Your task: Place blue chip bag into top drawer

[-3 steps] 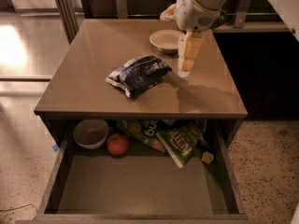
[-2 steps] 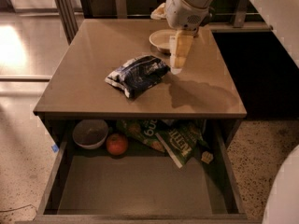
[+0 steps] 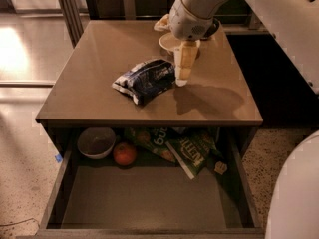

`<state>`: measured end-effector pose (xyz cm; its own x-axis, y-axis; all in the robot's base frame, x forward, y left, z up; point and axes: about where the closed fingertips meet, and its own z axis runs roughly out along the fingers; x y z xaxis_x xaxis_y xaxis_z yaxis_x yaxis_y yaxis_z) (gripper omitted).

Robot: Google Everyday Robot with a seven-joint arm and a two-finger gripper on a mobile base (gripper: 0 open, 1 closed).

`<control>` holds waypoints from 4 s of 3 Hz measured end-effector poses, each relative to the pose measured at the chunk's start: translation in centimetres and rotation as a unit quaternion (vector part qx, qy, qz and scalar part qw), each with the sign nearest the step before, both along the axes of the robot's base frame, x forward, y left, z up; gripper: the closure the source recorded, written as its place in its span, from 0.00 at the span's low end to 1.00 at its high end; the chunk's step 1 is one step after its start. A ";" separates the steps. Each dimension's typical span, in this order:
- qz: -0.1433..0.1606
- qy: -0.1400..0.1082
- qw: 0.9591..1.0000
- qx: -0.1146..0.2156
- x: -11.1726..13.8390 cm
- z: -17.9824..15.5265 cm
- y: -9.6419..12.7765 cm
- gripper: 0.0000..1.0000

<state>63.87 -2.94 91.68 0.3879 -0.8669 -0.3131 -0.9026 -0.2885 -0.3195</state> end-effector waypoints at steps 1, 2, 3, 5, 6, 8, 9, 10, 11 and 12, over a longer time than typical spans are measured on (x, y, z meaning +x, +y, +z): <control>0.021 0.019 1.000 0.005 0.1 -2.0 1.5 0.00; 0.052 0.041 0.998 0.004 -0.4 -4.3 3.8 0.00; 0.055 0.039 0.998 0.006 0.0 -4.4 4.2 0.00; 0.080 0.034 0.996 0.024 2.5 -5.1 7.0 0.00; 0.090 0.039 0.995 0.024 2.4 -6.0 7.7 0.00; 0.137 0.078 0.987 0.019 0.4 -10.2 10.7 0.00; 0.137 0.078 0.987 0.019 0.4 -10.2 10.7 0.00; 0.137 0.078 0.987 0.019 0.4 -10.2 10.7 0.13; 0.137 0.078 0.987 0.019 0.4 -10.2 10.7 0.36; 0.137 0.078 0.987 0.019 0.4 -10.2 10.7 0.59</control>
Offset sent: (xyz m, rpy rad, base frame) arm -0.0124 0.0547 -0.0597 0.0057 0.1271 0.1589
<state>64.31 7.75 81.48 0.5501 -0.7231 -0.4178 -0.8319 -0.5183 -0.1982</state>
